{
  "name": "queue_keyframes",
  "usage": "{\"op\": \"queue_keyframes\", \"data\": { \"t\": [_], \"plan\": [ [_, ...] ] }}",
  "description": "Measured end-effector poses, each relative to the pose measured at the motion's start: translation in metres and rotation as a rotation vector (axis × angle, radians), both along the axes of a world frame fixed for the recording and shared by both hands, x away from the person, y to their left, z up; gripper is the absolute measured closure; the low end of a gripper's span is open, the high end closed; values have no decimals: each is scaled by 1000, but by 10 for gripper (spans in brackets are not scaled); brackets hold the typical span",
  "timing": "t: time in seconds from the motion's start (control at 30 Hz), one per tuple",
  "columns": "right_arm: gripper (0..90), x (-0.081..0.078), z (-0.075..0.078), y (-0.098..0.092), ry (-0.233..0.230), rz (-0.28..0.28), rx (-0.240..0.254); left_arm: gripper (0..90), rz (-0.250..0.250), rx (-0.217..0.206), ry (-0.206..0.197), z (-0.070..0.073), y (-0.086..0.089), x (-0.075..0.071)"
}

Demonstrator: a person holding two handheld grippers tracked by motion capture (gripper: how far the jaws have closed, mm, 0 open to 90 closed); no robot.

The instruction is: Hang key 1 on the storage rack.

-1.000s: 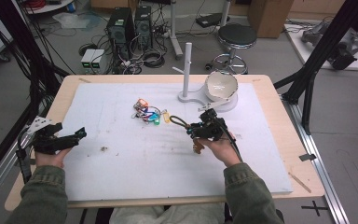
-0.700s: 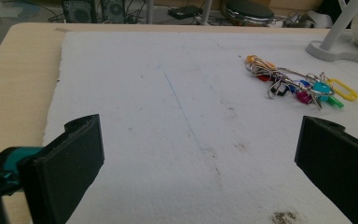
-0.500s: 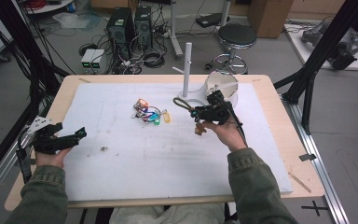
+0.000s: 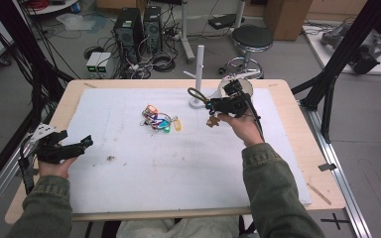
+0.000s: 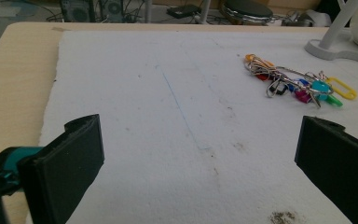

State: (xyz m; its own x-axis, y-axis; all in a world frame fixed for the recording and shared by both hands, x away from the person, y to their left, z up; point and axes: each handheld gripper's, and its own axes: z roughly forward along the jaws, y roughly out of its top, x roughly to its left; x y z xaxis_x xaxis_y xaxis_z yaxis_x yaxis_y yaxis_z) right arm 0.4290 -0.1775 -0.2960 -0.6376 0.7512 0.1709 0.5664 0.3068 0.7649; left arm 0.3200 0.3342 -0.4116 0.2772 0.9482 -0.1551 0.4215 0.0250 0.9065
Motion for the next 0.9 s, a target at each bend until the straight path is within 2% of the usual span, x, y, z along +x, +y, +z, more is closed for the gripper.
{"op": "queue_keyframes", "data": {
  "t": [0.4,0.6,0.9],
  "plan": [
    [714,18,14,-2,-15,-47,-4,17,0,-20,7,0,1,0],
    [710,25,26,-1,-35,-66,-27,17,1,-15,16,0,1,1],
    [710,33,40,-2,-61,-95,-29,17,5,-13,19,0,1,1]
  ]
}}
